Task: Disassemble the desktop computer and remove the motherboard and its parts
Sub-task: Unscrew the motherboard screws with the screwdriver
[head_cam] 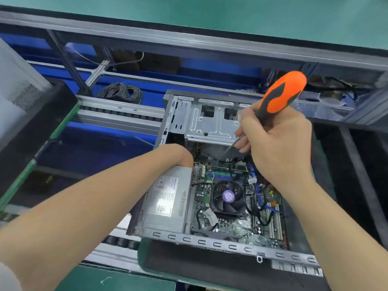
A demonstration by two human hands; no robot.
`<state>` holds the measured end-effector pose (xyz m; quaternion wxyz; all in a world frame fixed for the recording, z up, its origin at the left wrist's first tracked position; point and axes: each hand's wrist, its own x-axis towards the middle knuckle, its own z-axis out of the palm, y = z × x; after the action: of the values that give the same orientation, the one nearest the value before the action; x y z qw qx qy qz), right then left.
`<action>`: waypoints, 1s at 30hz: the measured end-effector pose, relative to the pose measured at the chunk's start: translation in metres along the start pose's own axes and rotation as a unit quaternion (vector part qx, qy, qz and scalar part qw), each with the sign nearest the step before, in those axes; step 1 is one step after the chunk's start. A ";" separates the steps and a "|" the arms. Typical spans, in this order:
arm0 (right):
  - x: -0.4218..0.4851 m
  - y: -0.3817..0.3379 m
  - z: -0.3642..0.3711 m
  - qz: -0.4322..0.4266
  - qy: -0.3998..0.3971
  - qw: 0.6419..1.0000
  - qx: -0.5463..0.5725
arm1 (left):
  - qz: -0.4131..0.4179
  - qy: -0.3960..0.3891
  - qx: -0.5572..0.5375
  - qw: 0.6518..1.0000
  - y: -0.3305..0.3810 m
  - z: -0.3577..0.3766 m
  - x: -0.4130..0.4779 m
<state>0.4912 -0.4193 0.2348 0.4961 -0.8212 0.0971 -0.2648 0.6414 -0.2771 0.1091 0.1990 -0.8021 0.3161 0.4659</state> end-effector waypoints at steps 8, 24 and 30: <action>-0.009 -0.015 0.019 -0.014 -0.008 1.000 -0.022 | 0.007 0.045 -0.033 0.998 0.004 -0.002 0.003; -0.014 -0.006 0.030 0.015 -0.016 1.000 -0.013 | 0.033 0.075 -0.091 0.992 0.007 -0.005 -0.007; -0.013 -0.005 0.030 0.016 0.001 1.000 -0.019 | 0.030 0.081 -0.104 0.991 0.007 -0.005 -0.007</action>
<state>0.4961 -0.3887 0.2236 0.4841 -0.8288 0.1157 -0.2555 0.6369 -0.2831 0.1176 0.0740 -0.8440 0.3046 0.4352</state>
